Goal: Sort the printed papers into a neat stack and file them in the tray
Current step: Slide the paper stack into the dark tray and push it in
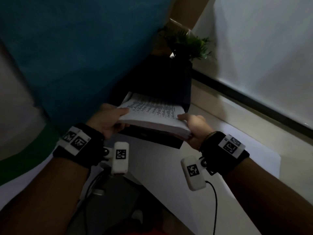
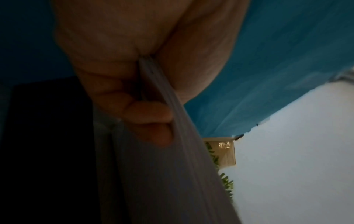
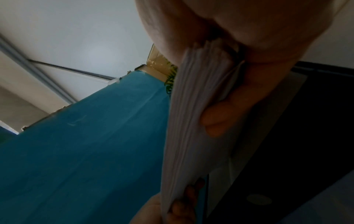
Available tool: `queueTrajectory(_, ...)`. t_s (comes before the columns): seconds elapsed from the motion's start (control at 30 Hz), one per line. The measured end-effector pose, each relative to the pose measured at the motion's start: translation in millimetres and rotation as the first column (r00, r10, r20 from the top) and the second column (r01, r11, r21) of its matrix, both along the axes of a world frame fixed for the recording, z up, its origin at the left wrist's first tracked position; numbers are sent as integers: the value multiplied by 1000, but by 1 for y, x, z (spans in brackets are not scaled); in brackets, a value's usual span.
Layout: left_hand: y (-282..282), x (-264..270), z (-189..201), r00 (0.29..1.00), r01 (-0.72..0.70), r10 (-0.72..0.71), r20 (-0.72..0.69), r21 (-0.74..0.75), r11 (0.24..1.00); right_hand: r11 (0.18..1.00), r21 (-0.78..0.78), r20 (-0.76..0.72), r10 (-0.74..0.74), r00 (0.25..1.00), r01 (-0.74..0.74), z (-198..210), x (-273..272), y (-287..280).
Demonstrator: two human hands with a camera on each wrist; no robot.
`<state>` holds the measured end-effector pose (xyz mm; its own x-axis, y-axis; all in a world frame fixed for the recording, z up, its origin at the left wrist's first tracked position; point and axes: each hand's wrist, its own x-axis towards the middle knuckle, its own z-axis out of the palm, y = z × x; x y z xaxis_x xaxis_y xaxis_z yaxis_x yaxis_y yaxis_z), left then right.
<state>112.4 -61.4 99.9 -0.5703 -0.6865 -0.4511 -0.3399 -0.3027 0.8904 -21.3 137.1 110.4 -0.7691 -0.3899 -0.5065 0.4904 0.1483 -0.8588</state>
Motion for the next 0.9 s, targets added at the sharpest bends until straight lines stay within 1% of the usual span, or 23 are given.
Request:
queueTrajectory(0.07, -2, -14, -2, 1000, -17, 19, 16, -119, 993, 998, 52, -12, 35, 999, -35, 0, -4, -2)
queueTrajectory(0.1, -4, -19, -4, 999, -14, 23, 43, -210, 978, 996, 68, -23, 53, 998, -52, -1, -6, -3)
queueTrajectory(0.17, -11, -30, -9, 992, 42, 10, 123, -416, 908, 993, 97, -81, 72, 994, -64, -4, -10, -4)
queueTrajectory(0.2, -15, -36, -11, 987, 83, -5, 161, -481, 873, 988, 136, -135, 87, 987, -68, -7, -14, -5)
queueTrajectory(0.23, -19, -41, -12, 981, 121, -25, 190, -512, 850, 977, 196, -211, 123, 970, -81, -10, -17, -7)
queueTrajectory(0.27, -23, -46, -15, 974, 154, -39, 221, -532, 833, 958, 271, -297, 182, 937, -100, -12, -21, -9)
queueTrajectory(0.33, -29, -57, -19, 950, 231, -59, 308, -560, 795, 885, 446, -434, 342, 834, -132, -15, -27, -16)
queueTrajectory(0.37, -31, -59, -22, 937, 263, -65, 343, -570, 778, 844, 517, -456, 413, 788, -143, -15, -28, -20)
queueTrajectory(0.43, -34, -62, -29, 918, 307, -76, 389, -575, 758, 777, 603, -436, 513, 739, -183, -14, -30, -24)
queueTrajectory(0.5, -34, -62, -36, 904, 338, -87, 418, -577, 744, 718, 655, -391, 589, 707, -237, -15, -32, -22)
queueTrajectory(0.57, -34, -61, -40, 896, 362, -94, 435, -590, 722, 664, 701, -375, 653, 658, -260, -18, -35, -20)
queueTrajectory(0.6, -33, -58, -37, 890, 376, -88, 448, -609, 698, 634, 735, -390, 686, 614, -242, -18, -37, -19)
queueTrajectory(0.63, -30, -54, -32, 885, 381, -63, 461, -640, 667, 604, 776, -428, 716, 551, -183, -17, -39, -18)
queueTrajectory(0.67, -27, -48, -27, 888, 372, -24, 458, -688, 623, 580, 810, -476, 738, 478, -89, -17, -42, -16)
queueTrajectory(0.7, -22, -40, -20, 904, 340, 20, 427, -747, 572, 577, 817, -525, 738, 423, 8, -18, -45, -12)
queueTrajectory(0.73, -15, -32, -13, 930, 297, 36, 367, -802, 519, 599, 797, -575, 713, 401, 77, -19, -48, -8)
queueTrajectory(0.77, -7, -25, -8, 949, 276, 0, 314, -834, 479, 633, 766, -616, 674, 408, 111, -21, -51, -3)
queueTrajectory(0.8, 4, -19, -5, 949, 309, -98, 298, -833, 459, 662, 740, -640, 638, 429, 119, -24, -54, 2)
queueTrajectory(0.83, 15, -15, -7, 910, 413, -228, 346, -802, 431, 685, 721, -646, 609, 460, 106, -29, -56, 6)
queueTrajectory(0.87, 26, -13, -12, 817, 570, -337, 468, -739, 358, 701, 709, -635, 585, 505, 78, -33, -56, 10)
queueTrajectory(0.9, 35, -12, -20, 691, 717, -386, 611, -646, 262, 720, 693, -615, 563, 552, 37, -37, -54, 13)
